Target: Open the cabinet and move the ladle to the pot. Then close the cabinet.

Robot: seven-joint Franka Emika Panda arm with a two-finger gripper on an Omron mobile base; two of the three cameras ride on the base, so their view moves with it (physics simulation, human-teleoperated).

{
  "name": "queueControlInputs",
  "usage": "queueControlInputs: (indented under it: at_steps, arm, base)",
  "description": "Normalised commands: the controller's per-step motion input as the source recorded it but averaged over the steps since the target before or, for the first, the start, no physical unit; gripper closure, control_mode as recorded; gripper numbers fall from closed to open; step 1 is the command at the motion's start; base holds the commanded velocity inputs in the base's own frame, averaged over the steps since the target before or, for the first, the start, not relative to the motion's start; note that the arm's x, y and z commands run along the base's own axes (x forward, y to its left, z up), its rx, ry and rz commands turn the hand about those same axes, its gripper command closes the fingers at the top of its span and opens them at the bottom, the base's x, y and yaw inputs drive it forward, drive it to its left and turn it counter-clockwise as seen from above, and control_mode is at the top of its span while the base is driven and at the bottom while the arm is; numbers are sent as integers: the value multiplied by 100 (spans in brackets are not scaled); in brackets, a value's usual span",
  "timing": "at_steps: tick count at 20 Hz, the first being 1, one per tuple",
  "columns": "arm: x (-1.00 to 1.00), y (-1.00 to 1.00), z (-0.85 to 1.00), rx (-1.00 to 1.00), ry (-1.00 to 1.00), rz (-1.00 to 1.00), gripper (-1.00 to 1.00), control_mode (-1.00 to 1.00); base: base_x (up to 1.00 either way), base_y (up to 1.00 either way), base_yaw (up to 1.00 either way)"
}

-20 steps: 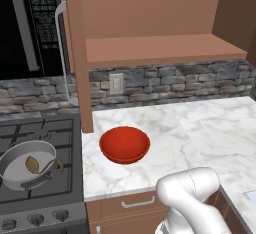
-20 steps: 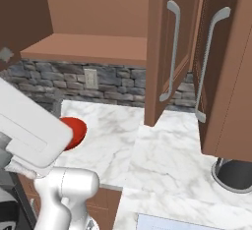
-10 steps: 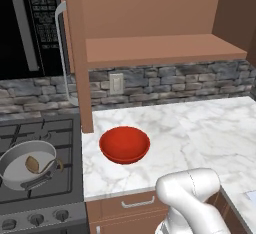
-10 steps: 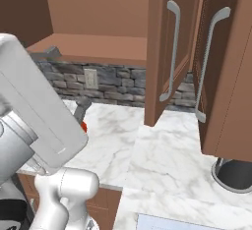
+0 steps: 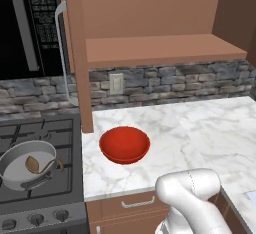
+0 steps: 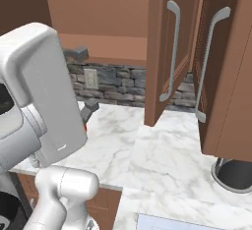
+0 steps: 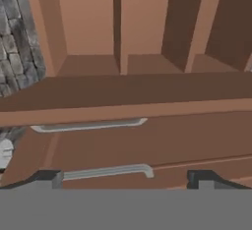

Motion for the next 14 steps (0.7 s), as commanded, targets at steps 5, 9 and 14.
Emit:
queueControlInputs:
  at_steps: [5, 9, 14]
  arm:
    - [-7, -13, 0, 15, 4, -1, -100, -100]
    - [-13, -19, -1, 17, 27, -2, -100, -100]
    - [-7, -18, 0, 1, 12, 0, -100, -100]
  base:
    - [0, 0, 0]
    - [0, 0, 0]
    - [0, 0, 0]
